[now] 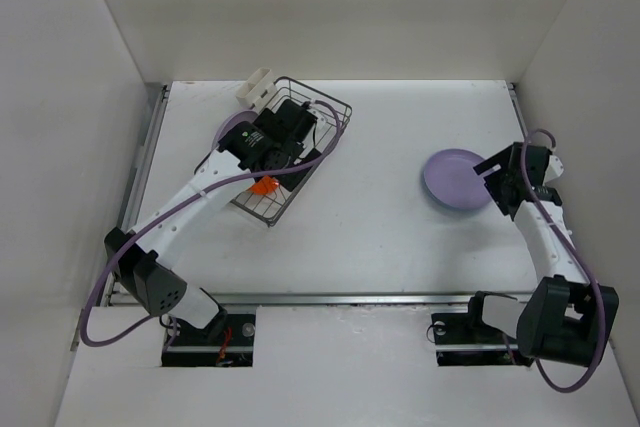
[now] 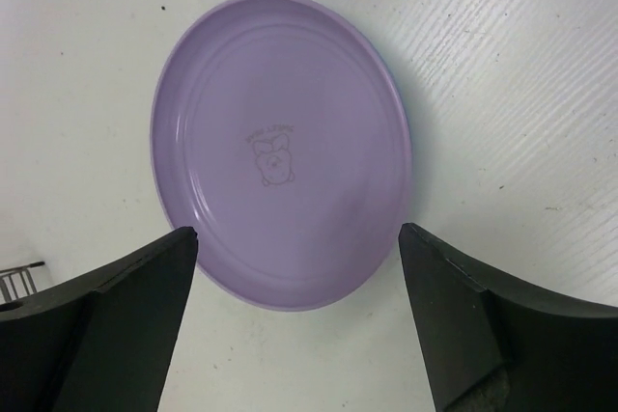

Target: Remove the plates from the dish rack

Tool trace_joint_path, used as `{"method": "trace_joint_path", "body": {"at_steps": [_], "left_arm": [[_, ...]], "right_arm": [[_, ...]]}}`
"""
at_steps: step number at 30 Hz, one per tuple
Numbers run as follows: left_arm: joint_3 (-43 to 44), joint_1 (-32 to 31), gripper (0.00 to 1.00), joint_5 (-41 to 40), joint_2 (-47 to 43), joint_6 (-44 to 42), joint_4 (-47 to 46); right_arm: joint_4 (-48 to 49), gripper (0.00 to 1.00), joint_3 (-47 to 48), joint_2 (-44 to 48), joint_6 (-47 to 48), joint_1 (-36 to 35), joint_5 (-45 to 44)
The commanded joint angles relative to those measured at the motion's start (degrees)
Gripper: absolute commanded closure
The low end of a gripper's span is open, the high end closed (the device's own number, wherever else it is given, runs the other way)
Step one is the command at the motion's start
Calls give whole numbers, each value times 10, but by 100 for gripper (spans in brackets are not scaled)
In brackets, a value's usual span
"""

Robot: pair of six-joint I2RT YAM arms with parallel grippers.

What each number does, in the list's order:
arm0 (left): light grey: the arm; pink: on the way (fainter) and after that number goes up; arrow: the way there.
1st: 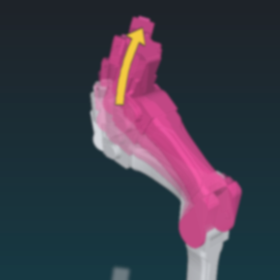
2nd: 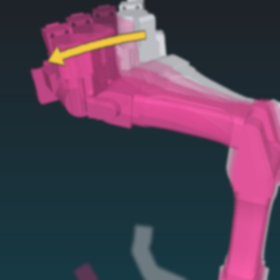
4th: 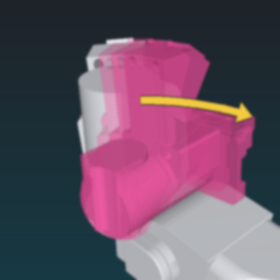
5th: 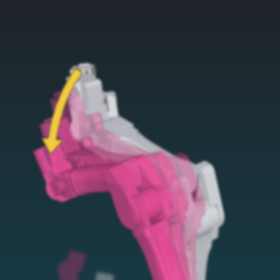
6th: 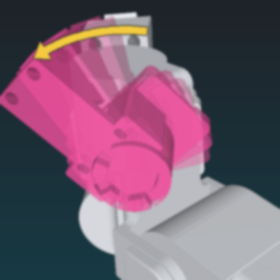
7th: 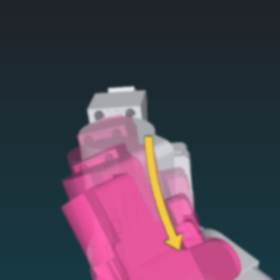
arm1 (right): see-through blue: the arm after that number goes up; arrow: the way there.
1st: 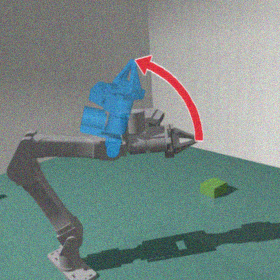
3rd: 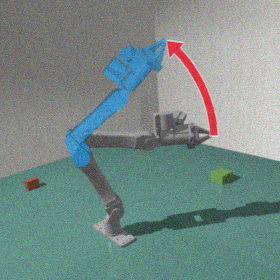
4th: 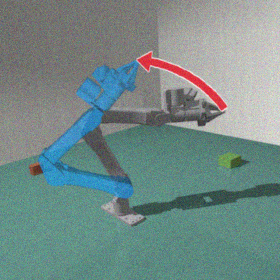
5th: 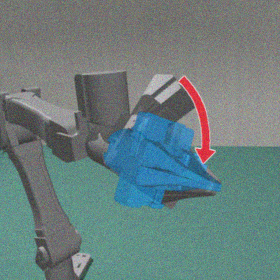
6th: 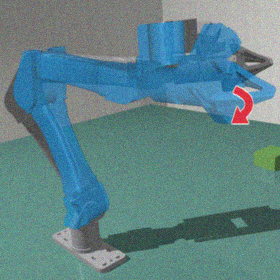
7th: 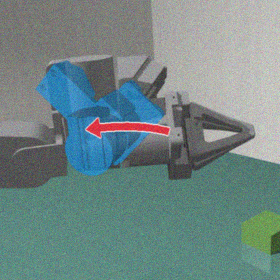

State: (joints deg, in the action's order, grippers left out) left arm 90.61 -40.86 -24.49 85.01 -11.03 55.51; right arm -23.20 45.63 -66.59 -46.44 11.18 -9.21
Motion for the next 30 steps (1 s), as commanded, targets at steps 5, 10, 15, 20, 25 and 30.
{"method": "trace_joint_path", "body": {"at_steps": [5,10,15,20,25,30], "left_arm": [[-12,-1,0,-30,25,-18,0],[-18,-1,0,-37,31,-18,0],[-18,-1,0,-37,31,-18,0],[-23,-1,0,-43,26,-18,-5],[-29,-1,0,-43,26,-18,-5],[-34,5,0,-43,38,-23,-17]], "right_arm": [[-9,6,14,2,35,3,26],[5,6,31,-69,58,3,38],[73,18,50,-138,103,3,130],[103,22,56,-159,108,3,136],[91,22,67,-169,108,3,125],[108,22,93,-227,120,3,151]]}}
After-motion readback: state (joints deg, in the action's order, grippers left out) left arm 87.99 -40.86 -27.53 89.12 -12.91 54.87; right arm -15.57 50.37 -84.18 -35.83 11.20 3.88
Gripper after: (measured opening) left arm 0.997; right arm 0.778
